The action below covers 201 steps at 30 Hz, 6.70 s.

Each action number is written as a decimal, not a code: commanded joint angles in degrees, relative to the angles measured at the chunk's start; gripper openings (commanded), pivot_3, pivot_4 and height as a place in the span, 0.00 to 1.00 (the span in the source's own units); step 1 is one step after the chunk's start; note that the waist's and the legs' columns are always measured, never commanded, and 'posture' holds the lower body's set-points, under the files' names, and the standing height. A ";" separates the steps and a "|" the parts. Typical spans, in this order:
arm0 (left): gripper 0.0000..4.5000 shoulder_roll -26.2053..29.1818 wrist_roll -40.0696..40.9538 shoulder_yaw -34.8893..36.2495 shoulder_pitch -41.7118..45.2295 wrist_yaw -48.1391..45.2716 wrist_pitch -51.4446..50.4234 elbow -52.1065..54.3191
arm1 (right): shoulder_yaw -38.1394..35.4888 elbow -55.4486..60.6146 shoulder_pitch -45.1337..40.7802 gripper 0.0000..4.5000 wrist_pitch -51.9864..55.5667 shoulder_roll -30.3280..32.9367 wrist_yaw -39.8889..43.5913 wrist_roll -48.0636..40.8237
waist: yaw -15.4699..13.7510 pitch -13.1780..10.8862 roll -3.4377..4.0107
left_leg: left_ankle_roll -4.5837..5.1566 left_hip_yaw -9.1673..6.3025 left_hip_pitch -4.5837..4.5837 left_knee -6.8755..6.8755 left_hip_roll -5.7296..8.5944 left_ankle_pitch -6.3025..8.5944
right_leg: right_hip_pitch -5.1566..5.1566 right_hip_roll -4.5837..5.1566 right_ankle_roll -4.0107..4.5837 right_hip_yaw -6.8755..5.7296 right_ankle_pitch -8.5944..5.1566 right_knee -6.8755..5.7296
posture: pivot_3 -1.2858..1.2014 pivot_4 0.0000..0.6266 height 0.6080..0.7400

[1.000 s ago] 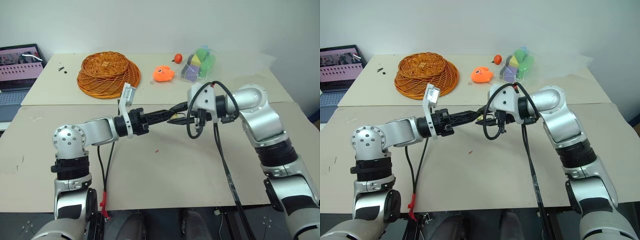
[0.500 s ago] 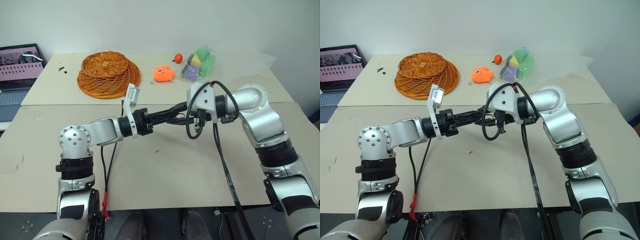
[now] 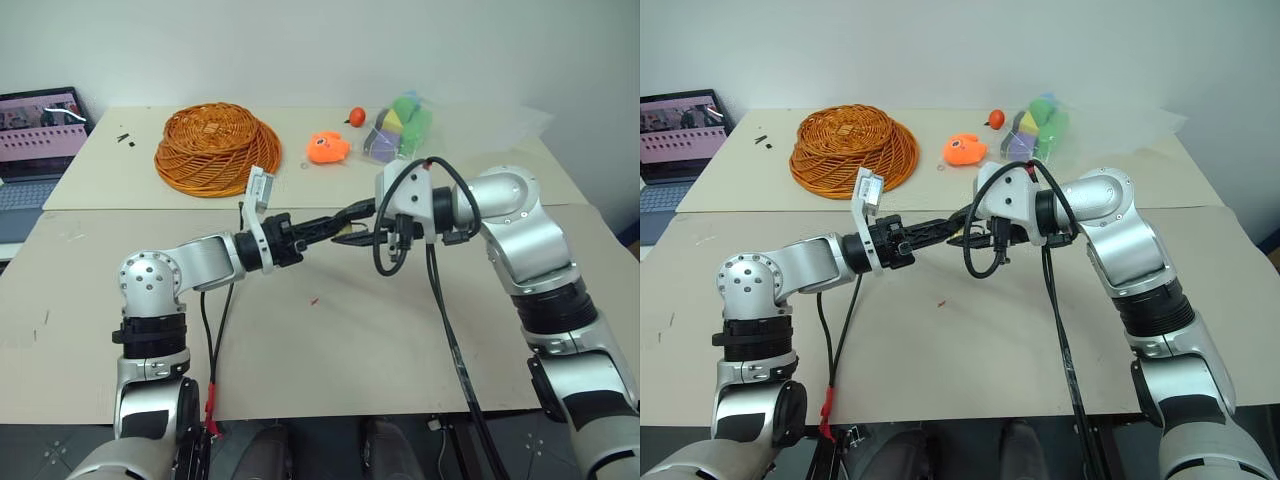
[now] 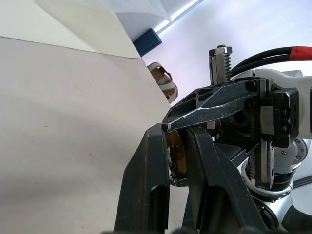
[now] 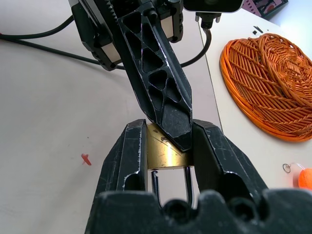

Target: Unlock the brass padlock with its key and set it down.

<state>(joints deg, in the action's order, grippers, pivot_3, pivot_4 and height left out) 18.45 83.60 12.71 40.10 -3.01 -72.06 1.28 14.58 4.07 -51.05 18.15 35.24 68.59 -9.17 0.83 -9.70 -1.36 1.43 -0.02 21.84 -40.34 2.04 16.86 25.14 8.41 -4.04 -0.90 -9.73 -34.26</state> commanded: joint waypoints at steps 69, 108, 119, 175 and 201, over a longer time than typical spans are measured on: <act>0.01 5.02 8.34 -2.95 -2.38 4.14 4.60 3.30 | -6.65 3.87 7.08 0.02 7.55 3.71 -4.11 -7.29 | -0.06 0.00 0.00 | 0.01 0.03 -0.01 0.00 0.00 0.01 | 0.00 0.00 0.00 0.04 0.00 0.07 | 0.52 0.24 0.99; 0.01 4.15 5.61 -2.26 -2.62 2.81 4.39 3.72 | -4.46 -0.01 0.53 0.02 5.33 2.81 -2.92 -5.24 | -0.05 0.00 0.00 | 0.02 0.03 0.01 0.00 0.00 0.01 | 0.00 0.00 -0.01 0.03 0.01 0.05 | 0.52 0.24 0.99; 0.01 6.79 5.86 -1.38 -4.50 2.41 3.12 4.31 | -6.51 1.11 1.20 0.02 8.89 6.55 -0.33 -6.54 | -0.04 0.00 0.00 | 0.02 0.03 0.01 0.00 0.00 0.01 | 0.00 0.00 -0.01 0.03 0.01 0.05 | 0.52 0.24 0.99; 0.32 2.50 -6.75 -5.16 -12.52 1.65 -5.01 -9.35 | -10.32 17.74 9.25 1.00 25.26 16.17 4.03 -26.00 | -0.05 0.06 -0.03 | 0.10 0.07 -0.20 -0.04 -0.01 0.06 | -0.14 0.03 0.00 0.12 0.00 0.14 | 0.52 0.24 0.99; 0.98 43.65 -42.12 -13.52 -21.46 -51.24 29.26 19.53 | -7.09 11.64 9.13 1.00 23.08 19.28 8.50 -22.74 | -0.74 0.02 -0.02 | 0.10 0.13 0.20 0.11 -0.03 0.07 | 0.14 0.02 0.03 -0.03 -0.01 0.26 | 0.52 0.24 0.99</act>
<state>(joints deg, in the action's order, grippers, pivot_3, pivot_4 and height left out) 60.95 46.50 -0.27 18.59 -51.01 -48.91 20.38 8.50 15.48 -41.89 41.74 53.59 76.54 -32.59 0.09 -9.68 -1.38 1.55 0.11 22.03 -40.25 2.00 16.93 25.26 8.43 -4.01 -0.93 -9.74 -34.00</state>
